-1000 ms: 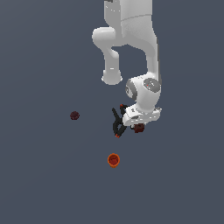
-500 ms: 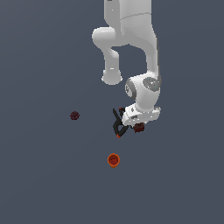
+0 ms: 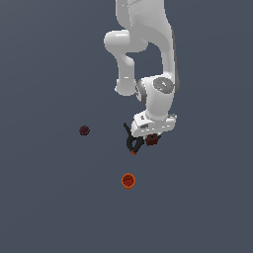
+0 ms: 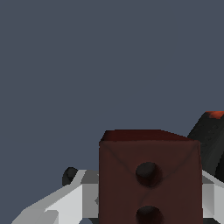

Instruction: Pick up a designated object from a clutter of objects.

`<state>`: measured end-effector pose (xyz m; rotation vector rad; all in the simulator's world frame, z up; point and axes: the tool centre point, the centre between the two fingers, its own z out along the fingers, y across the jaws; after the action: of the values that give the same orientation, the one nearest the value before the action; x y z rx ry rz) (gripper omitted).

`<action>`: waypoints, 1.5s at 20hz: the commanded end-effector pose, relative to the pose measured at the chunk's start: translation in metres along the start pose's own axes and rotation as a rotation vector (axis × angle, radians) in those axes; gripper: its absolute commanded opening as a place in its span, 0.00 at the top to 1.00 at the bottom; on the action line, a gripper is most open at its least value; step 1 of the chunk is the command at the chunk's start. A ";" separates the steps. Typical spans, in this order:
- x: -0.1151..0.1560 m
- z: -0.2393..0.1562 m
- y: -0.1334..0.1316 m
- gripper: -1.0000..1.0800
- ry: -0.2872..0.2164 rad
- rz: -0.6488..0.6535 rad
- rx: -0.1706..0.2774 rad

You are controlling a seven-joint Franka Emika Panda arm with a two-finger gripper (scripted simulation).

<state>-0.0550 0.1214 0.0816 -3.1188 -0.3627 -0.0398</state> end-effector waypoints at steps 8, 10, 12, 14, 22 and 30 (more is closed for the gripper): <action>-0.017 -0.071 0.064 1.00 -0.004 0.001 0.003; -0.022 -0.089 0.080 1.00 -0.006 0.001 0.004; -0.026 -0.108 0.097 1.00 -0.007 0.000 0.005; -0.030 -0.126 0.113 1.00 -0.008 0.000 0.006; -0.046 -0.199 0.177 1.00 -0.013 -0.001 0.007; -0.058 -0.268 0.240 1.00 -0.020 -0.001 0.004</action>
<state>-0.0631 -0.1155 0.3354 -3.1163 -0.3620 -0.0093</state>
